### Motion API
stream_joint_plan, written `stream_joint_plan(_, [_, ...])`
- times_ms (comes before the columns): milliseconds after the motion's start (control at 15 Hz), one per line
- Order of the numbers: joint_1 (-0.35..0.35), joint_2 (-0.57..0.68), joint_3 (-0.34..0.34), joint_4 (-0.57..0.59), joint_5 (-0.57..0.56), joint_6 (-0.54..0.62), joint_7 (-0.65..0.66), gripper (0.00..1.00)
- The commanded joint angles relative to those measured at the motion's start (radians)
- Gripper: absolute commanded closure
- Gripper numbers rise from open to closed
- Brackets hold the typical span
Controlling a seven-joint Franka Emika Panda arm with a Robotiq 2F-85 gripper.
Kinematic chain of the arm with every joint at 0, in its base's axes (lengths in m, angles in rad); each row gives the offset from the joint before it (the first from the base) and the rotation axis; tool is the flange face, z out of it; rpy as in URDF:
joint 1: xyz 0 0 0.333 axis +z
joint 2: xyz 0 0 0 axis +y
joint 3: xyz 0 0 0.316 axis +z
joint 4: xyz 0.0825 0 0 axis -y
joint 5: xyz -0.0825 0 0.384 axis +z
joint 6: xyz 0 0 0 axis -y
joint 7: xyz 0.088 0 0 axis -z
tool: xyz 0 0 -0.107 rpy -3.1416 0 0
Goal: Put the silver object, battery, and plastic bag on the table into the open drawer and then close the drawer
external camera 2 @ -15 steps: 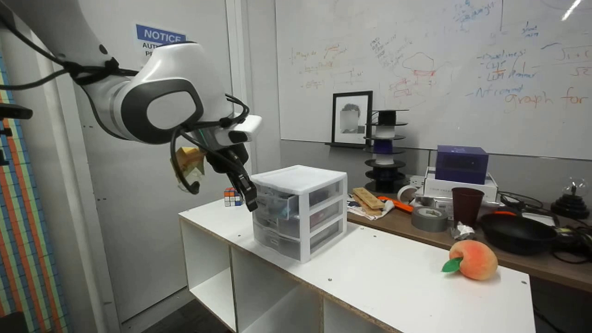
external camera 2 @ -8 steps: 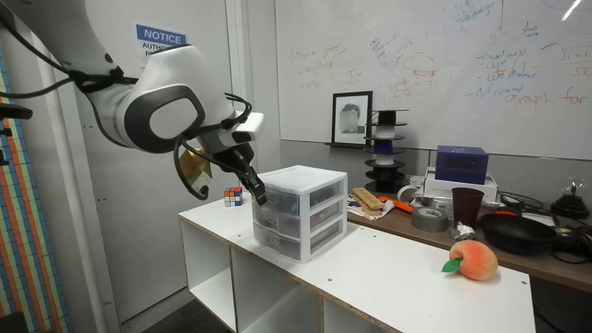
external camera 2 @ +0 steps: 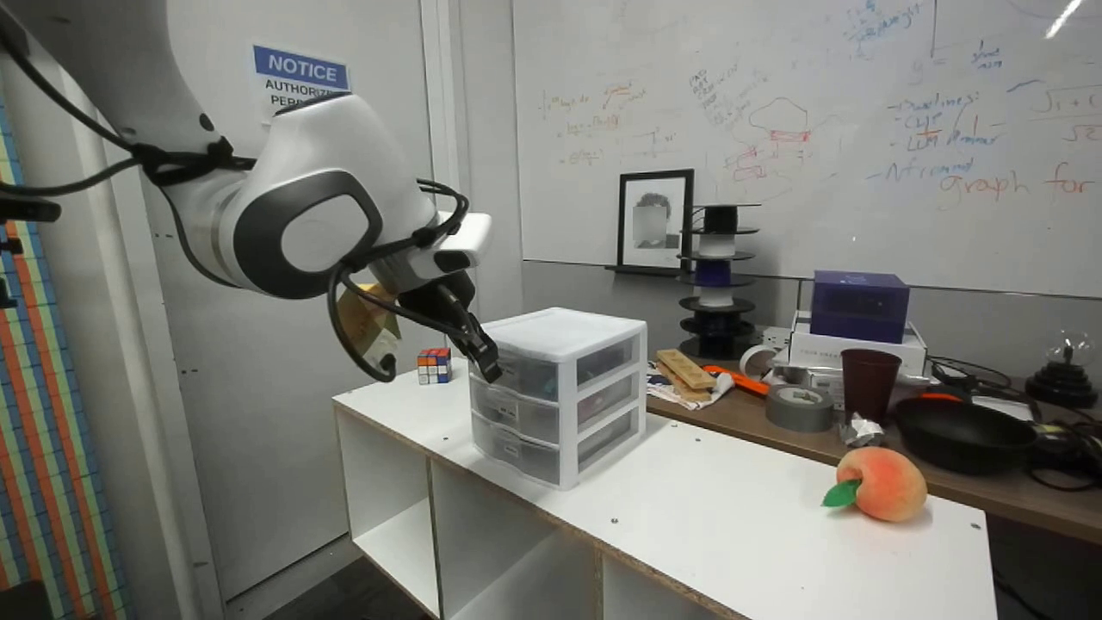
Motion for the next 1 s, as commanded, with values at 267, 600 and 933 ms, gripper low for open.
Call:
stream_joint_plan(267, [-0.021,0.041,-0.015,0.225,-0.001,-0.332,-0.154,0.97])
stream_joint_plan(600, [-0.005,-0.101,-0.004,0.343,-0.054,-0.751,-0.237,0.95])
stream_joint_plan(933, [0.013,-0.269,0.015,0.407,0.022,-0.977,-0.354,0.96])
